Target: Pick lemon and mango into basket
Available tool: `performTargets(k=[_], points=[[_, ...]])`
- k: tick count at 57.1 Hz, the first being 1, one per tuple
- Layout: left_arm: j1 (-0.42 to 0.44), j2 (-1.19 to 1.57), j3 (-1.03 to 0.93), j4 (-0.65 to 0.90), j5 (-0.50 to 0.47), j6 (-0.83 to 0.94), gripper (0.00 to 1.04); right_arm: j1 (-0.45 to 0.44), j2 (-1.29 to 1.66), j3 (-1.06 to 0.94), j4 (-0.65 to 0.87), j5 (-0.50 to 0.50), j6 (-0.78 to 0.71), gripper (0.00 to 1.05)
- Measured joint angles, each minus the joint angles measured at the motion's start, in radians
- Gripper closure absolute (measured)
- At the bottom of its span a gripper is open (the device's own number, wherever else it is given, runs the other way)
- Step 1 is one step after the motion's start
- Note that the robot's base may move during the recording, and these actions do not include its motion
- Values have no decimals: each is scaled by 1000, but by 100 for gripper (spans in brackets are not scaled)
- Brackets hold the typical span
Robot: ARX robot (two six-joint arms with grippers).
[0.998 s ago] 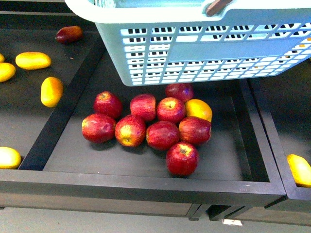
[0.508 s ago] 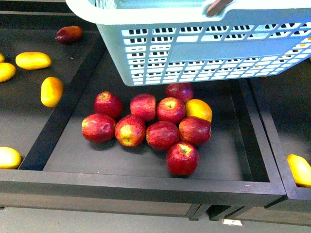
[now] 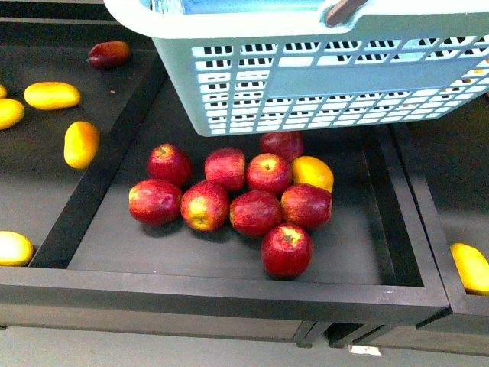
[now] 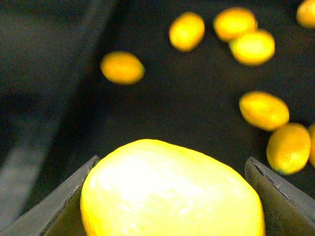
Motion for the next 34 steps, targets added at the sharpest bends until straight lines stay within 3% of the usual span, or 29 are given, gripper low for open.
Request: performTargets(k=[8, 15, 34], points=[[0, 0, 0, 0, -2, 0, 97, 11, -211, -141, 105, -92, 161, 25], [0, 0, 0, 0, -2, 0, 97, 53, -337, -215, 156, -105, 267, 25], [0, 0, 0, 0, 0, 0, 97, 347, -460, -251, 261, -16, 464, 25]])
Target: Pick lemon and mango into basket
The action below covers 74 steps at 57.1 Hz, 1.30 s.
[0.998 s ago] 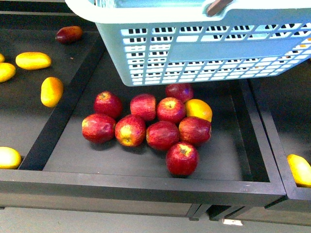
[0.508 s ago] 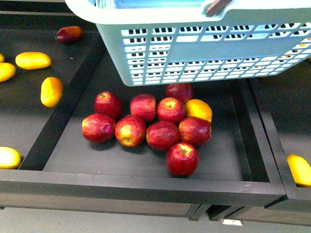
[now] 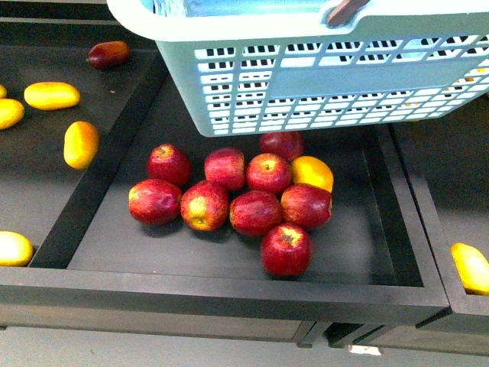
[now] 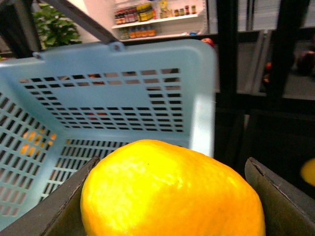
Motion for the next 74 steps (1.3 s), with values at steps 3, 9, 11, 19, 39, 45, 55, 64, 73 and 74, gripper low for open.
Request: performTargets(k=[3, 9, 11, 19, 39, 45, 55, 64, 73, 74], points=[[0, 0, 0, 0, 0, 0, 97, 50, 0, 8, -3, 29, 3, 25], [0, 0, 0, 0, -2, 0, 97, 139, 18, 31, -29, 93, -11, 26], [0, 0, 0, 0, -2, 0, 97, 159, 29, 37, -32, 111, -14, 26], [0, 0, 0, 0, 0, 0, 97, 208, 80, 53, -29, 174, -16, 17], [0, 0, -2, 0, -1, 0, 97, 130, -24, -92, 121, 460, 21, 18], [0, 0, -2, 0, -2, 3, 97, 71, -187, -288, 181, 522, -48, 37], [-4, 0, -2, 0, 2, 1, 97, 97, -347, -507, 216, 559, -78, 71], [0, 0, -2, 1, -2, 0, 97, 133, -455, -622, 219, 598, -87, 102], [-1, 0, -2, 1, -1, 0, 97, 160, -552, -697, 198, 621, -91, 103], [0, 0, -2, 1, -1, -1, 97, 164, -565, -705, 193, 624, -91, 103]])
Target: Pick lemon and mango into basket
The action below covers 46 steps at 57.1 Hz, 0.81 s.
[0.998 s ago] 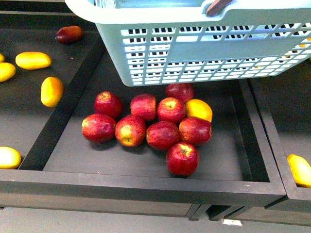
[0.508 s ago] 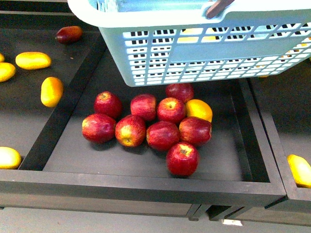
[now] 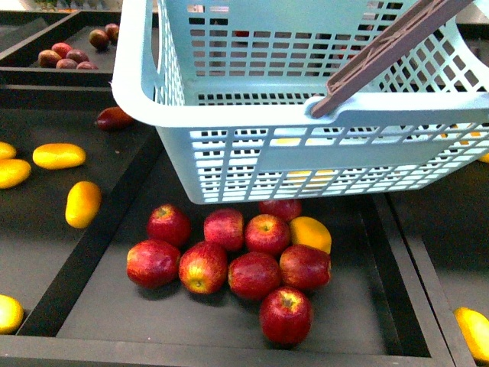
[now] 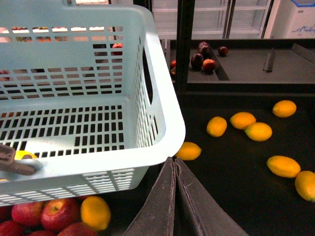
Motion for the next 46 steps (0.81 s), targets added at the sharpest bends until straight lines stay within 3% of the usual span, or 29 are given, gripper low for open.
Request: performTargets(k=[8, 20, 25, 46], points=[[0, 0, 0, 0, 0, 2, 97, 77, -113, -60, -55, 73, -1, 103], [0, 0, 0, 0, 0, 2, 97, 82, -264, -112, -151, 82, -1, 103], [0, 0, 0, 0, 0, 1, 97, 82, -275, -145, -115, 82, -1, 103], [0, 0, 0, 0, 2, 1, 97, 83, -285, -153, -117, 84, -2, 39]])
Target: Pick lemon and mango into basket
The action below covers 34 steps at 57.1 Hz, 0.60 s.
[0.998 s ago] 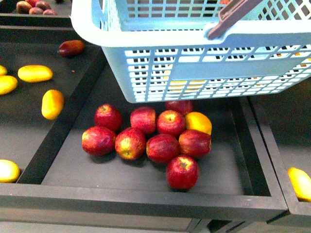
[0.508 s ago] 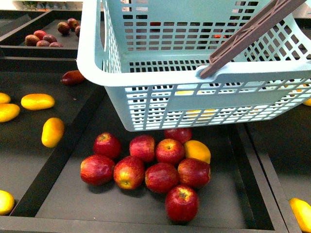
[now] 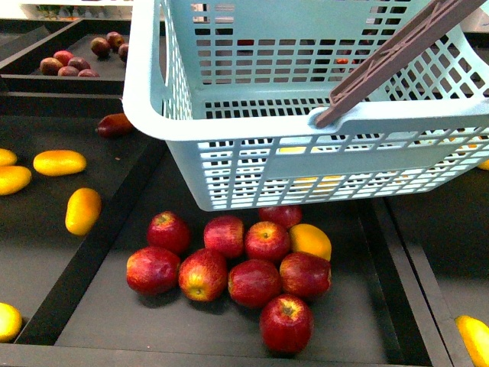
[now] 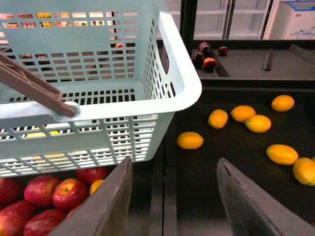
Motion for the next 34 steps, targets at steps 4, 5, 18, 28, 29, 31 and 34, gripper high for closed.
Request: performTargets(k=[4, 5, 18, 28, 29, 31, 34], points=[[0, 0, 0, 0, 0, 0, 97, 0, 0, 0, 0, 0, 0, 27], [0, 0, 0, 0, 0, 0, 97, 0, 0, 0, 0, 0, 0, 24], [-15, 0, 0, 0, 14, 5, 97, 0, -2, 0, 0, 3, 0, 9], [-14, 0, 0, 2, 18, -4, 97, 0, -2, 0, 0, 3, 0, 9], [-14, 0, 0, 2, 17, -4, 97, 0, -1, 0, 0, 3, 0, 9], [-13, 0, 0, 2, 14, -5, 97, 0, -1, 0, 0, 3, 0, 9], [-11, 0, 0, 2, 13, -6, 97, 0, -3, 0, 0, 2, 0, 9]])
